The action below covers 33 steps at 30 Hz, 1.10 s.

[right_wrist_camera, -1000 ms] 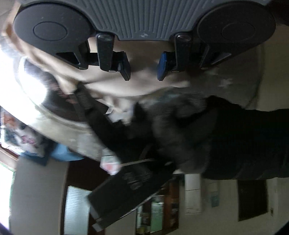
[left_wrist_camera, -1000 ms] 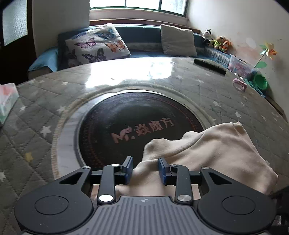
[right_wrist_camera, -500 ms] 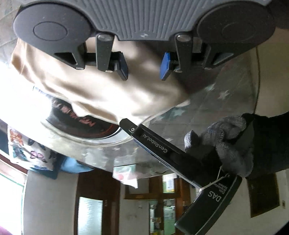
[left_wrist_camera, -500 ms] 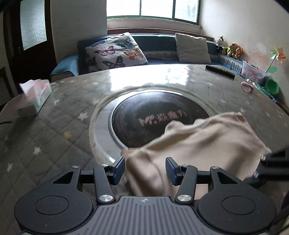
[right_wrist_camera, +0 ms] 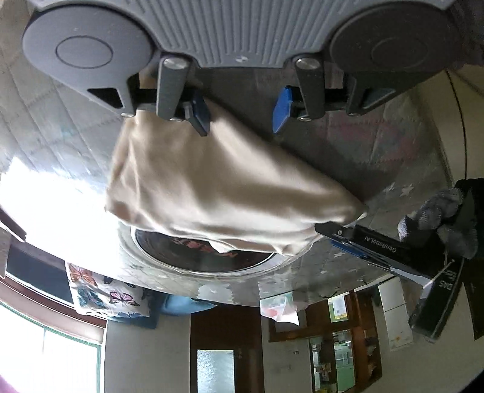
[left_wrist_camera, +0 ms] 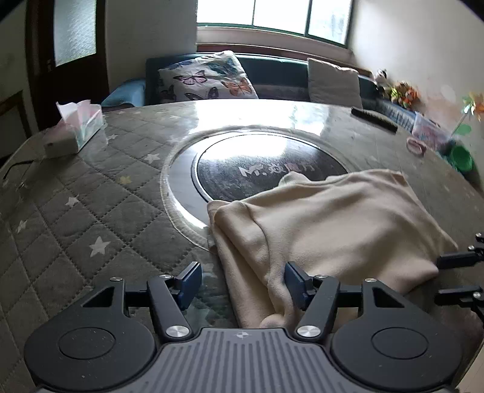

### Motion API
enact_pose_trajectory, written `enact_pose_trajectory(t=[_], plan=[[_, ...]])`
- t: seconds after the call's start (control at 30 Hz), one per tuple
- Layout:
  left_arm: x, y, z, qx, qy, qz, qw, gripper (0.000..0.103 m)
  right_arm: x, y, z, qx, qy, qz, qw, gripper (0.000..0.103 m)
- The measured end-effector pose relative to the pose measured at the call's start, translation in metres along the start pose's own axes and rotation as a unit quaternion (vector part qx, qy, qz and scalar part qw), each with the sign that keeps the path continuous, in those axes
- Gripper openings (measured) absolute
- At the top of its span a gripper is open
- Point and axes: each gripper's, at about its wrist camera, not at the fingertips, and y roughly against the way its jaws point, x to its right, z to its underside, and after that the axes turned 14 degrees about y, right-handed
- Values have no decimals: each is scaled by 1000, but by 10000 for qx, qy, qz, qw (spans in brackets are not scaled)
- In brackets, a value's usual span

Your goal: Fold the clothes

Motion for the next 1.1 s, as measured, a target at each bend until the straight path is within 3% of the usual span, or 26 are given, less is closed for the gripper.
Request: enact_pose_trajectory(t=[0.23, 0.57, 0.63, 0.7, 0.87, 1.0, 1.1], plan=[[-6, -1, -4, -10, 415, 12, 9991, 68, 22, 15, -8, 292, -316, 226, 9988, 55], [-16, -11, -11, -140, 1175, 155, 9929, 66, 78, 1, -3, 394, -1520, 706, 9851, 55], [-16, -12, -13, -156, 1241, 176, 9920, 62, 88, -3, 0, 438, -1807, 657, 9804, 55], [-15, -14, -15, -173, 1307, 198, 9911, 49, 96, -9, 3, 434, -2022, 659, 9762, 54], [-11, -18, -16, -261, 1352, 277, 9901, 27, 104, -22, 8, 395, -2322, 640, 9697, 52], [-8, -19, -17, -277, 1364, 278, 9899, 25, 104, -28, 10, 422, -2399, 602, 9680, 47], [-5, -19, -17, -254, 1338, 175, 9905, 28, 104, -30, 9, 462, -2436, 546, 9672, 37]])
